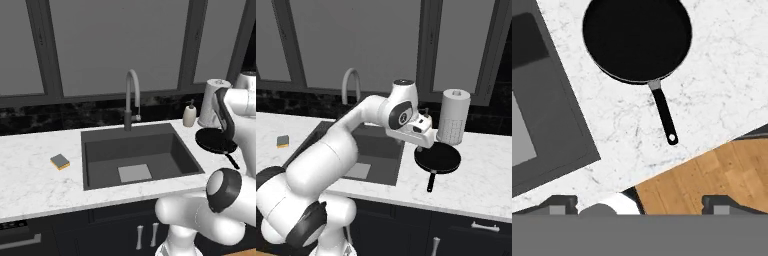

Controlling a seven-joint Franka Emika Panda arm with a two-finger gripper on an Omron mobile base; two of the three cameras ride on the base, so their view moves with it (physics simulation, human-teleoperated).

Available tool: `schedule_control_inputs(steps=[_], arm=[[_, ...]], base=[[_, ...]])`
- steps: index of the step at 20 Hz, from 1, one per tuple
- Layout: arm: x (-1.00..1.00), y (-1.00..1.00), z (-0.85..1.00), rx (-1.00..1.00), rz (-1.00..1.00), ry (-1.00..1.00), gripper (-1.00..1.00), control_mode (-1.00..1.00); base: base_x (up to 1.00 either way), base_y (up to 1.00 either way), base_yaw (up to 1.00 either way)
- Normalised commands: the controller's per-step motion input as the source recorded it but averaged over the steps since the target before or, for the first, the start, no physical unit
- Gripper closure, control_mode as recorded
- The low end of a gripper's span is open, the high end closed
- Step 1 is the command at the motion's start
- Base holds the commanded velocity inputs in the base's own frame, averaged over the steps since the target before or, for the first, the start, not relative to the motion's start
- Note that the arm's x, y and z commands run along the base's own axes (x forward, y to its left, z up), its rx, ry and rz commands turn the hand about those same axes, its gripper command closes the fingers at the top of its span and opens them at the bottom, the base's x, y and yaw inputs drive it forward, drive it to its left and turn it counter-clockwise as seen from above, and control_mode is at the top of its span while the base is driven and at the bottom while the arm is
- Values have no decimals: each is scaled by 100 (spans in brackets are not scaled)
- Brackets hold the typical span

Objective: Pick the pan and sponge and place them into the sink. Then turn on the water.

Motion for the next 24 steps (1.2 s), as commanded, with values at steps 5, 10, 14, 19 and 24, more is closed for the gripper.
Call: schedule_control_inputs(steps=[5,10,14,19,24], arm=[[41,-81,-32,2,-16,2,-100,-100],[4,-14,-33,4,-4,0,-100,-100],[1,-1,-29,0,0,1,-100,-100],[21,0,-51,0,0,0,-100,-100],[26,0,-30,5,0,5,-100,-100]], base=[[0,0,0],[0,0,0],[0,0,0],[0,0,0],[0,0,0]])
